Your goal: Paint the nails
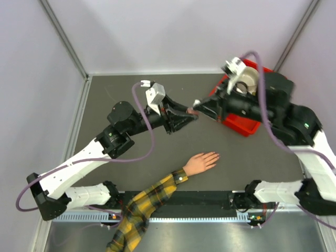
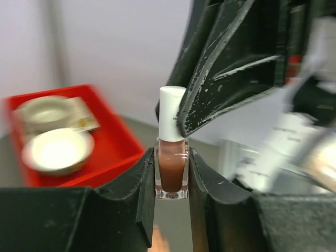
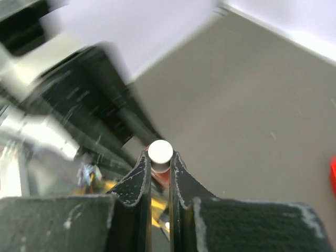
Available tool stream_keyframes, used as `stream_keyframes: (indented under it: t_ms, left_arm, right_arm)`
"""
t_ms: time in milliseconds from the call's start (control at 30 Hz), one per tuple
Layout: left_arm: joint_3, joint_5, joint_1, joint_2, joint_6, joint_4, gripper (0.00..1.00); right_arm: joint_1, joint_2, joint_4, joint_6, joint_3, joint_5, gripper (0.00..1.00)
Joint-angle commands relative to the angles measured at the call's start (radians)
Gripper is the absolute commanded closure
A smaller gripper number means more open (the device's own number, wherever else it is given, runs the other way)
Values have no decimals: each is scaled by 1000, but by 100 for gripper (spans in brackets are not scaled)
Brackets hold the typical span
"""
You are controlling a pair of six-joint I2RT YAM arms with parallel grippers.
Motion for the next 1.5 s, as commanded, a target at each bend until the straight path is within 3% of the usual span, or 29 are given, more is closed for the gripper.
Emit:
stream_keyframes:
  t_ms: [0,100,167,233,267,333,367,533,733,833,933,1133,1333,1400,1467]
  left_arm:
    - [72,404,3,-11,-317,240,100]
    - [94,556,3,37,-460,342,100]
    - [94,500,3,29,-421,298,100]
    - [91,409,3,-8,-263,170,100]
    - [93,371,3,-15,-211,135,100]
    - [99,222,2,-32,-55,35,100]
    - [100,179,2,-32,-15,24,100]
    - [83,-8,0,-23,145,18,100]
    - [71,-48,0,8,191,27,100]
    - [59,-67,0,12,187,41,100]
    - [51,-96,0,12,197,38,100]
    - [48,-110,0,24,208,32,100]
    - [45,-108,0,34,199,39,100]
    - [47,-104,0,34,188,40,100]
    - [44,-111,-1,35,178,38,100]
  right_arm:
    - [7,-195,173,-277,-114,-568,100]
    - [-23,-214,166,-308,-131,-677,100]
    - [-25,-194,159,-253,-125,-661,100]
    - [-25,-171,167,-178,-113,-559,100]
    - [-25,-165,164,-152,-99,-487,82]
    - [-24,-148,155,-82,-56,-294,66]
    - [-25,-129,147,-54,-38,-235,54]
    - [-25,-43,22,176,102,79,42]
    - [-1,123,-185,331,313,216,51]
    - [13,146,-213,365,338,255,57]
    - [22,157,-226,377,341,266,71]
    - [44,175,-255,374,355,286,65]
    - [56,200,-273,359,372,297,68]
    - [56,201,-259,341,364,300,76]
    - [56,209,-246,316,364,272,94]
